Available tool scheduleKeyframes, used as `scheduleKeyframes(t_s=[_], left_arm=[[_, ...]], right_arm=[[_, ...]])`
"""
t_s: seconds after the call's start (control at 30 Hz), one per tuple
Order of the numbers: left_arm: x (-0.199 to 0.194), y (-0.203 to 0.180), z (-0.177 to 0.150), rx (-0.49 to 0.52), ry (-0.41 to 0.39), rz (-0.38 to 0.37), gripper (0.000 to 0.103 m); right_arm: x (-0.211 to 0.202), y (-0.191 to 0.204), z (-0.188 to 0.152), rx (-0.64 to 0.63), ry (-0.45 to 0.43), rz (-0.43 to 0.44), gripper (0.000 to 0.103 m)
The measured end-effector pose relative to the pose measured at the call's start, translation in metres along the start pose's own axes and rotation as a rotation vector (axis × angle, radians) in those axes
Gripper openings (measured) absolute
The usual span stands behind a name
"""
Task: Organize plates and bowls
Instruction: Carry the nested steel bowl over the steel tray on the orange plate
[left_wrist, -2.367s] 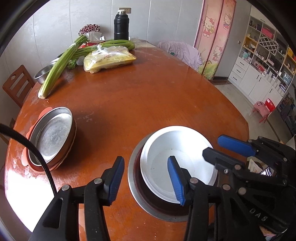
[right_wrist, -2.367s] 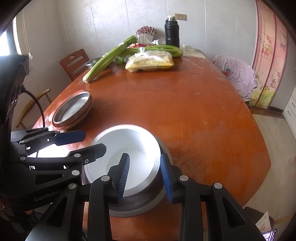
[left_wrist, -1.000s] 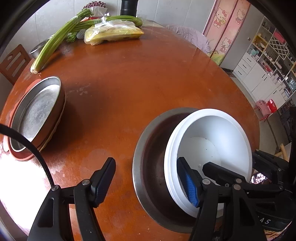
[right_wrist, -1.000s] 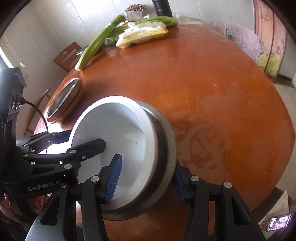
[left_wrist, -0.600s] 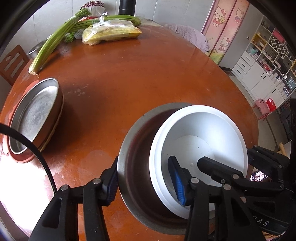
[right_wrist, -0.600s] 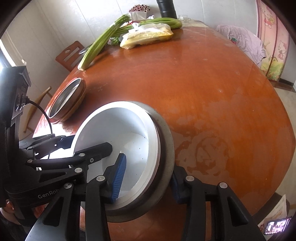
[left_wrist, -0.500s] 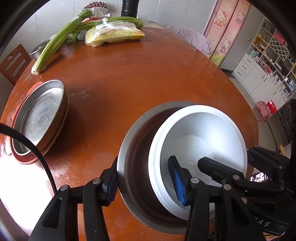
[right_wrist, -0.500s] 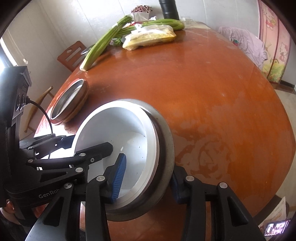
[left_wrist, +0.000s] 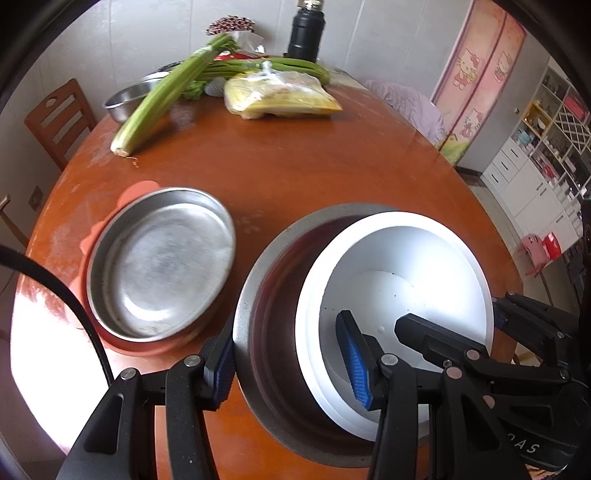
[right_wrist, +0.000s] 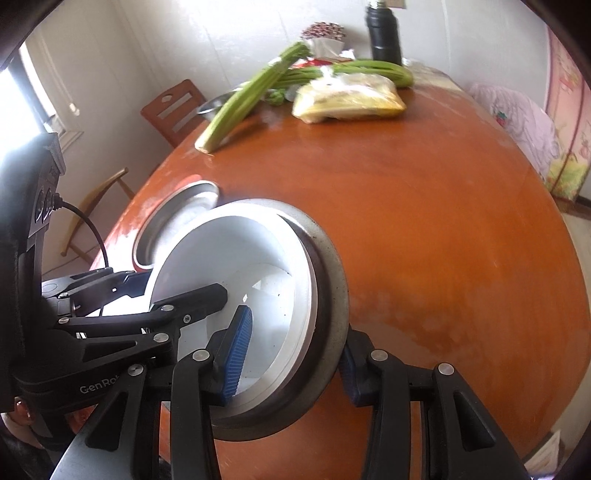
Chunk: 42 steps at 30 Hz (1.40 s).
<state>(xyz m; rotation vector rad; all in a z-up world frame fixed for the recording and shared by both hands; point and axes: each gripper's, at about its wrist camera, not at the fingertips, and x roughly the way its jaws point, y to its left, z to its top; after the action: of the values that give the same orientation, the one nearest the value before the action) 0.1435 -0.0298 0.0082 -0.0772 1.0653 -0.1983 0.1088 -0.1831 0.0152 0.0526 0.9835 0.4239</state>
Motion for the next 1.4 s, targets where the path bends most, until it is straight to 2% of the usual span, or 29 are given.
scheduleKeyframes(t_s=[0.47, 0.8, 0.97, 1.4], left_arm=[[-0.035, 0.088, 0.032, -0.091, -0.084, 0.07, 0.05], [-0.037, 0.132, 0.042, -0.155, -0.107, 0.085, 0.05], [-0.023, 0.145, 0.043, -0.168, -0.09, 0.088, 0.05], [0.006, 0.152, 0.042, -0.155, -0.052, 0.096, 0.05]], right_arm=[[0.03, 0.078, 0.065, -0.137, -0.019, 0.067, 0.046], [0.055, 0.118, 0.096, -0.207, -0.02, 0.085, 0.046], [0.073, 0.124, 0.101, -0.213, -0.001, 0.092, 0.045], [0.108, 0.117, 0.103, -0.182, 0.074, 0.091, 0.045]])
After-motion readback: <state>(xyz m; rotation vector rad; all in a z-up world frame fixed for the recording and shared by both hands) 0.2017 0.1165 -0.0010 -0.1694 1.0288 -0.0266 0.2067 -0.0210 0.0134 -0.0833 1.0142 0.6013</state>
